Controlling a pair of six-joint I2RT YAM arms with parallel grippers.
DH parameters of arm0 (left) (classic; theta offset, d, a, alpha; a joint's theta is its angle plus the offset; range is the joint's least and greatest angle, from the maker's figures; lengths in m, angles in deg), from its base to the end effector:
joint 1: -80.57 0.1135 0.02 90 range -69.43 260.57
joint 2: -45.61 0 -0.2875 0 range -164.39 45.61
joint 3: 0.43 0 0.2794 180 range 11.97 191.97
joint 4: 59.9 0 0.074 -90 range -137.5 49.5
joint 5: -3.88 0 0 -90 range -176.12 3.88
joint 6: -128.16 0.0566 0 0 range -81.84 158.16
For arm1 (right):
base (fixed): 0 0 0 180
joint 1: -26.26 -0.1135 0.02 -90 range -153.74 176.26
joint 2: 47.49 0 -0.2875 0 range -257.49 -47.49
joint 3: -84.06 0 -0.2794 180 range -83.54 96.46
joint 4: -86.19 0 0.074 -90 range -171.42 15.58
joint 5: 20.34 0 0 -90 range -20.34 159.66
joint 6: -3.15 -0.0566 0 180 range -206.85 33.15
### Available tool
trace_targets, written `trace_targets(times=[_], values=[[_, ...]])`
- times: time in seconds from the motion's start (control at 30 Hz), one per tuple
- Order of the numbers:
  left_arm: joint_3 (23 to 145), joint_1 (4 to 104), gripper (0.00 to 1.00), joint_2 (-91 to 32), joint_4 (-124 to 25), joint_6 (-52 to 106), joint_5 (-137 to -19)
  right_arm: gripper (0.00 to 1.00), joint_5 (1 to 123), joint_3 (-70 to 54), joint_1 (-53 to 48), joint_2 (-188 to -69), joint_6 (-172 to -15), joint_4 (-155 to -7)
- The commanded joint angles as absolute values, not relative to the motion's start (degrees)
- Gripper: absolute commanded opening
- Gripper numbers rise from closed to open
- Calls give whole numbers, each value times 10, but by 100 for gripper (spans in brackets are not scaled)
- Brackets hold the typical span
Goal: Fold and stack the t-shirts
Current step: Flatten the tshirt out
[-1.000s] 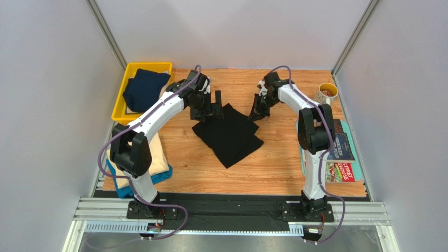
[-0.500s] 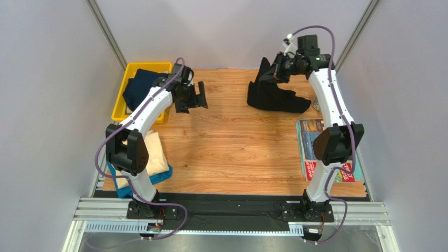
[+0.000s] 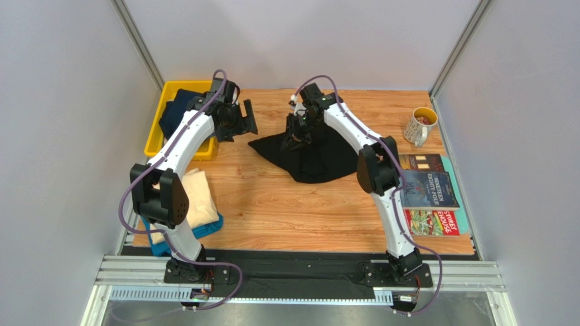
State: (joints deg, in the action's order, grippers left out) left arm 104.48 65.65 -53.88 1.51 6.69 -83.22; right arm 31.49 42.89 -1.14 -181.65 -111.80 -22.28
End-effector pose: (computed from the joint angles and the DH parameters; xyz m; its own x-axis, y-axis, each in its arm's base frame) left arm 0.4037 -0.1105 0.3153 -0.8317 -0.3180 -0.4552 -0.1755 0.9283 -0.3278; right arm 0.4681 0.2820 0.2335 -0.9838 -0.1364 -0.1166 -0.1792 0.7100 0.6810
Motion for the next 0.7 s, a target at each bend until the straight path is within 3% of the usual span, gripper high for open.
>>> trace_targets(times=[0.0, 0.03, 0.07, 0.3, 0.33, 0.37, 0.67], values=[[1036, 656, 94, -498, 29, 68, -840, 33, 305, 473, -3, -1847, -1128, -192], [1032, 656, 93, -496, 29, 70, -844, 50, 332, 466, 0, -1837, -1125, -195], [1029, 656, 93, -493, 28, 70, -845, 54, 343, 456, 2, -1810, -1123, -203], [1017, 656, 92, -500, 18, 71, -823, 55, 380, 331, 66, -1689, -1145, -286], [1017, 656, 92, -502, 15, 70, -816, 64, 392, 314, 71, -1682, -1141, -288], [1017, 656, 92, -504, 12, 70, -812, 64, 399, 309, 78, -1674, -1138, -288], [1021, 656, 90, -513, 4, 70, -789, 63, 429, 272, 92, -1715, -1114, -287]])
